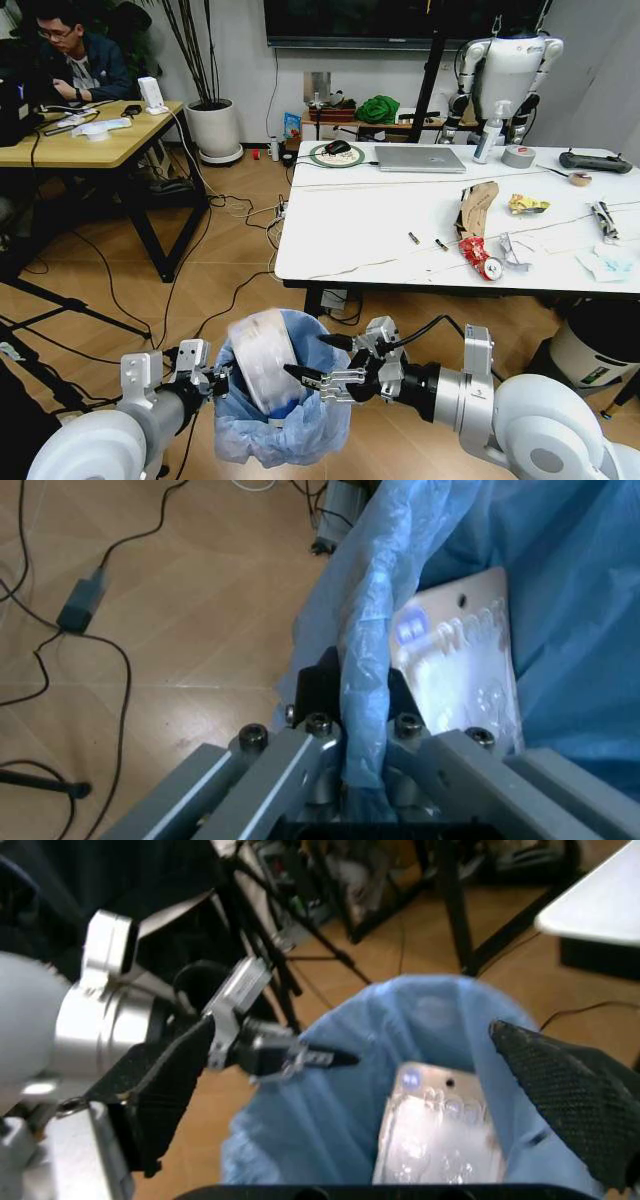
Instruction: Pick up the trash bin and place the trash from the table into it.
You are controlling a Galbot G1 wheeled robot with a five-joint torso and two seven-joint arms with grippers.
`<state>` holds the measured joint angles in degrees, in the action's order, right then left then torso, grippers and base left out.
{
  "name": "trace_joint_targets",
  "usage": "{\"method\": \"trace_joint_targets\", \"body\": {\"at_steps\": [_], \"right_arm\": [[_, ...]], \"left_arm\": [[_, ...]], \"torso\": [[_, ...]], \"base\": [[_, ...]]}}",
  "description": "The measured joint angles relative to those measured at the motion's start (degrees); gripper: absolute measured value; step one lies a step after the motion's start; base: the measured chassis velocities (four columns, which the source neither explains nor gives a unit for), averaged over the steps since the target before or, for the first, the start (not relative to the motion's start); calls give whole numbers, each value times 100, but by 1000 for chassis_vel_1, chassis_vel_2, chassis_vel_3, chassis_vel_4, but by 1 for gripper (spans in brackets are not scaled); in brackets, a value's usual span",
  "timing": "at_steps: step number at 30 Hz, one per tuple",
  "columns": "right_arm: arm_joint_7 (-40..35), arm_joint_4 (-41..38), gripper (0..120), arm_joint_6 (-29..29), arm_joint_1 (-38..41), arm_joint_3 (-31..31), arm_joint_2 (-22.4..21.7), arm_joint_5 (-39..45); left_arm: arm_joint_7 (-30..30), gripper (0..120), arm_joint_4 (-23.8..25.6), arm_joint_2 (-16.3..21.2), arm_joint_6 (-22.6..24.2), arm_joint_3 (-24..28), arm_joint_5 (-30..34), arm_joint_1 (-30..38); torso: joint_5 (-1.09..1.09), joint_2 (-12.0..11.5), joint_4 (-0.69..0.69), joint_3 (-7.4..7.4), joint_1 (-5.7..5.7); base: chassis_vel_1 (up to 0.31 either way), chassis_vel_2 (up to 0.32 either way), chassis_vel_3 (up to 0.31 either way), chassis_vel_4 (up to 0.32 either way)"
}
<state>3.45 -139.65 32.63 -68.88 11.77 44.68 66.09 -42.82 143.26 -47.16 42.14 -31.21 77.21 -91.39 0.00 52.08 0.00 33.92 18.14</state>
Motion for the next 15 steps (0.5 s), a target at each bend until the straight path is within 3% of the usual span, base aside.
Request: {"method": "trace_joint_targets", "body": {"at_steps": [5, 15], "right_arm": [[-880, 62, 100, -143, 374, 222, 239, 505], [-2209, 744, 100, -266, 880, 990, 459, 752]], "left_arm": [[-7, 0, 0, -41, 0, -20, 30, -32], [-10, 0, 0, -50, 0, 6, 47, -46]], "torso": [[0, 0, 1, 0, 0], [1, -1, 0, 0, 0]], "base": [[0, 0, 0, 0], [0, 0, 0, 0]]}}
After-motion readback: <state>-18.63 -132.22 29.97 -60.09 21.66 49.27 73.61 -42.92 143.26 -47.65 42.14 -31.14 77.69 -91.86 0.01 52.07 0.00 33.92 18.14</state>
